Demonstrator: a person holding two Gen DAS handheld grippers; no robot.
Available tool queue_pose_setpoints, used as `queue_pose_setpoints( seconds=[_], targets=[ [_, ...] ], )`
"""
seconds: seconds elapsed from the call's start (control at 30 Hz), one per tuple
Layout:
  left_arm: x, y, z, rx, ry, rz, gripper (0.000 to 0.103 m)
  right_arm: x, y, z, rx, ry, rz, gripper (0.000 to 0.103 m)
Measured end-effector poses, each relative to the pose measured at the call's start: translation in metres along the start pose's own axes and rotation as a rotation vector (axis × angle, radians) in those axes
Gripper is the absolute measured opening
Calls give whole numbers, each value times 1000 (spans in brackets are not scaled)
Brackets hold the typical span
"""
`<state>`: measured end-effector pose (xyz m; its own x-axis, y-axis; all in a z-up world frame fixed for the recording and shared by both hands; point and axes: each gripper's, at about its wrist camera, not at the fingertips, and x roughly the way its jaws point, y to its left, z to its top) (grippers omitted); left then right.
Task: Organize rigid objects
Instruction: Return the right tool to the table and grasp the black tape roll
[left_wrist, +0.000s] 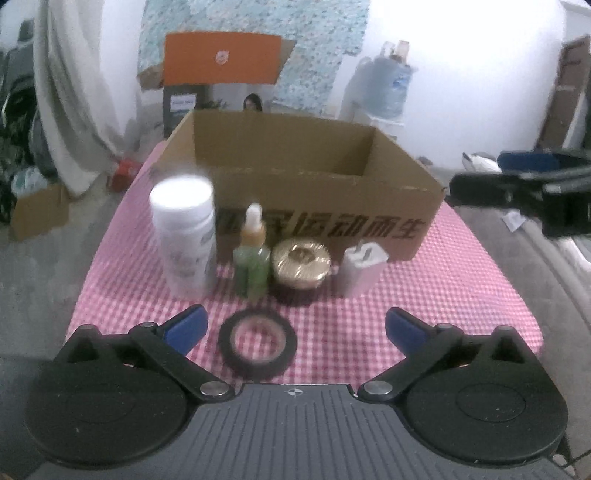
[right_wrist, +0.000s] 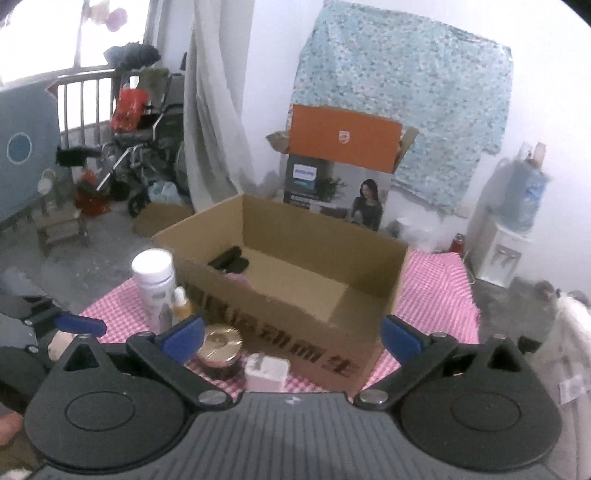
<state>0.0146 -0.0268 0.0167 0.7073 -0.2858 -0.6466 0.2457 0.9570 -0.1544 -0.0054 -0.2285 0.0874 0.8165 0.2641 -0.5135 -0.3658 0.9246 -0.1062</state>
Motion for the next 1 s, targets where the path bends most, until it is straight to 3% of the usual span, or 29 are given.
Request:
queue_pose_setpoints(
  seconds=[0.13,0.27,0.43,0.53,0.7,0.8,0.93,1.0],
  targets=[
    [1,15,-11,-74,11,-44,103,11,5,-9,74,-4,118,103],
    [4,24,-19,-86,6,-72,103,23,6,-16,153,0,195,103],
    [21,17,-28,5,64,12,103,53,12,-28,258,96,333,103],
    [30,11,-34,79,95,66,103,71,20,-34,286,143,363,100],
    [37,11,-36,124,101,104,100,95,31,-40,308,212,388,78],
    [38,15,-35,111,94,103,91,107,37,-43,294,246,393,67],
    [42,20,-33,94,104,80,78,118,43,-47,287,283,398,59],
    [43,20,-33,90,106,64,74,124,43,-48,287,298,399,49]
  ],
)
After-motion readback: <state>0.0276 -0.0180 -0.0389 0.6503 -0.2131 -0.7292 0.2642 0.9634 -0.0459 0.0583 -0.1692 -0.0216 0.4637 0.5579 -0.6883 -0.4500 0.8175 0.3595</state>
